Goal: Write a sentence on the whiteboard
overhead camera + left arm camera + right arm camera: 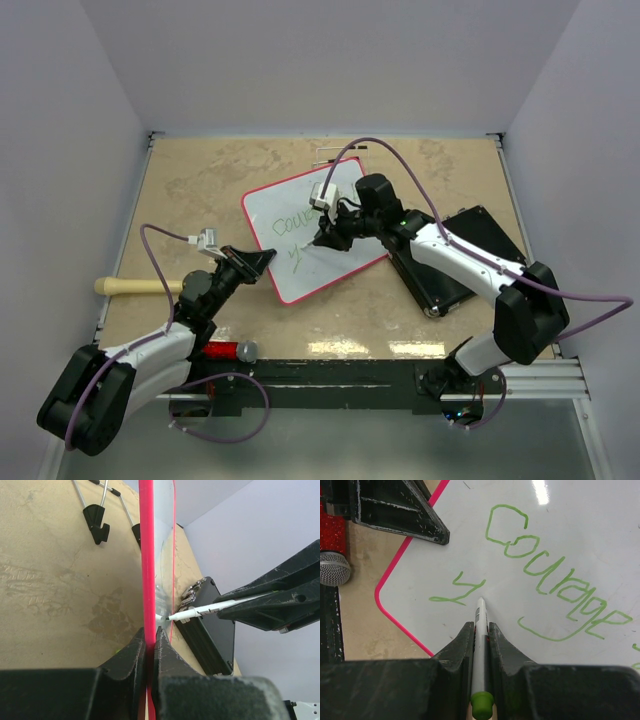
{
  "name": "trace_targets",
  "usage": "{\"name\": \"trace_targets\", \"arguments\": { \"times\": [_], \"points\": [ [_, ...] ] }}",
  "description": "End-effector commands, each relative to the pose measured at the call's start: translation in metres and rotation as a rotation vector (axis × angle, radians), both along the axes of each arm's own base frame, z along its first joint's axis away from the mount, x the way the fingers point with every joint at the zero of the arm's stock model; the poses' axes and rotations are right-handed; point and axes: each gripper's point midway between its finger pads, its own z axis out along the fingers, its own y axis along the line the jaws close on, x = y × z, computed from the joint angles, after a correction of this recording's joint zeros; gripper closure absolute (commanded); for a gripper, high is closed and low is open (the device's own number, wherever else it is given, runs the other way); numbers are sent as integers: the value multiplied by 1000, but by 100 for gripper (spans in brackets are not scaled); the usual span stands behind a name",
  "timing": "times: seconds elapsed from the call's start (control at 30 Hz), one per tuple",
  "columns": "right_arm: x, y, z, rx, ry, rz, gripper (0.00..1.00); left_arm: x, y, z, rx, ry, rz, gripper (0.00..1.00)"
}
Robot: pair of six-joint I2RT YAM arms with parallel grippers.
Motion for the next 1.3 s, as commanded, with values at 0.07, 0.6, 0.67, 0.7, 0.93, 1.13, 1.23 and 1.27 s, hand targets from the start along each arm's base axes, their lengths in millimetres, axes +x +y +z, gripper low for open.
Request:
{"name": "trace_targets", "arguments": {
  "times": [0.07,0.6,0.67,0.7,0.93,1.13,1.23,1.27],
  "points": [
    [25,2,24,44,-67,-93,100,-13,-4,-15,87,-38,-62,100],
    [12,-14,1,-41,-40,-61,100,-12,-5,-14,86,-43,-65,100],
    [9,-13,1,-43,-36,-51,100,-12,-5,-14,86,-43,-65,100],
    [8,-13,1,-44,-37,-43,100,-12,-5,-13,85,-46,-63,100],
    [-5,-7,1,-40,-35,1,100,-12,-5,-13,86,-48,-66,100],
    [-4,-1,5,-29,-32,15,100,-12,-5,-13,87,-45,-66,100],
    [-1,4,12,-15,-40,16,100,-12,-5,-13,86,-47,-66,100],
    [0,5,11,-14,-34,17,100,-12,-5,-13,87,-46,-68,100]
  ]
}}
